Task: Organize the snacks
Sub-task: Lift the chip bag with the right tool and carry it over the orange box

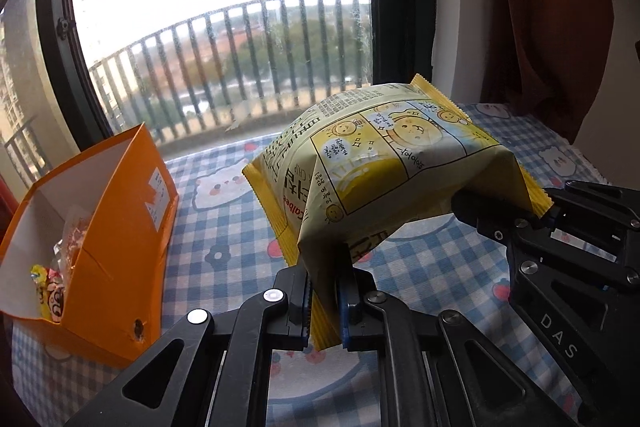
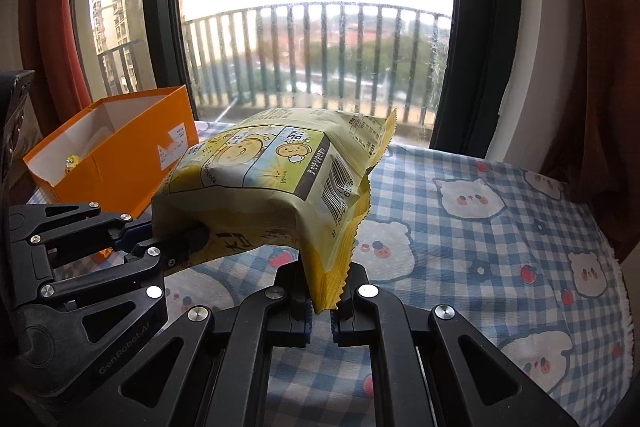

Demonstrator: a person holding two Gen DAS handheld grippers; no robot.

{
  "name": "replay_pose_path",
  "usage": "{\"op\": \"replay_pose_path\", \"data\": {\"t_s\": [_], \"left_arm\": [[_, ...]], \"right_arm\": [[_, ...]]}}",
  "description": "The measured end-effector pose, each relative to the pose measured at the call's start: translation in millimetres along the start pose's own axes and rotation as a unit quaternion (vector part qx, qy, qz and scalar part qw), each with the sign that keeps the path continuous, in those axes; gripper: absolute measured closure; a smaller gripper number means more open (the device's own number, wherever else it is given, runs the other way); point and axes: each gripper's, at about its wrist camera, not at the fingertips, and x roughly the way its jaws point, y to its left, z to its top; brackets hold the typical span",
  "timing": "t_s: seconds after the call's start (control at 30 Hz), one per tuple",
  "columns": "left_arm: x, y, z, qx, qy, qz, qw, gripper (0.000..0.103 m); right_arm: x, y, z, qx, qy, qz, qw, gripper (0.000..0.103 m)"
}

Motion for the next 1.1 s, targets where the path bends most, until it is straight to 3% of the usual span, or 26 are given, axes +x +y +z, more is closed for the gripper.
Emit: {"op": "replay_pose_path", "data": {"t_s": [0.63,1.1], "left_arm": [[-71,39,-17,-0.035,-0.081,0.035,0.9954,0.097],[-102,86,-28,-0.085,-0.123,0.058,0.9870,0.097]], "right_arm": [[-58,62,13,-0.040,-0.071,0.006,0.997,0.094],[-61,116,36,-0.055,-0.105,0.027,0.993,0.094]]}}
